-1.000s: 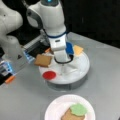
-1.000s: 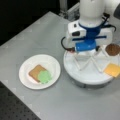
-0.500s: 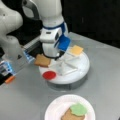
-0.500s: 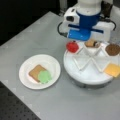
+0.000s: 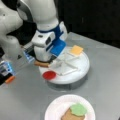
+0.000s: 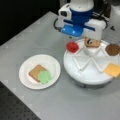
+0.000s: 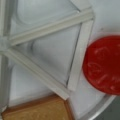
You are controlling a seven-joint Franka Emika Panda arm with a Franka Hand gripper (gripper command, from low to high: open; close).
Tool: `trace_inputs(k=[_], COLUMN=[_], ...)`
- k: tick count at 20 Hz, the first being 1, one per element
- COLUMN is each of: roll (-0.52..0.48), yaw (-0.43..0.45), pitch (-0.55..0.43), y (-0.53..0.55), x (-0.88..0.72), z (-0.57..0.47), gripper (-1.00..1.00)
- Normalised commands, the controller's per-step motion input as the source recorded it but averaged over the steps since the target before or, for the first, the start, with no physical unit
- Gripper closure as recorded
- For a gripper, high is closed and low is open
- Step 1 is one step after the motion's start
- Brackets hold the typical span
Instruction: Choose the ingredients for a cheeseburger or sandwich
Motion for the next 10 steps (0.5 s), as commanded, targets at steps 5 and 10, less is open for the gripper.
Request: trace_inputs(k=[5, 10], roll=[0.495, 0.396], yaw=[-0.106, 0.044], pitch=[0.35, 0.255], y=[-0.2, -0.17], x=[0.25, 0.31], z=[0.27, 0.2], gripper=[-1.0, -1.0])
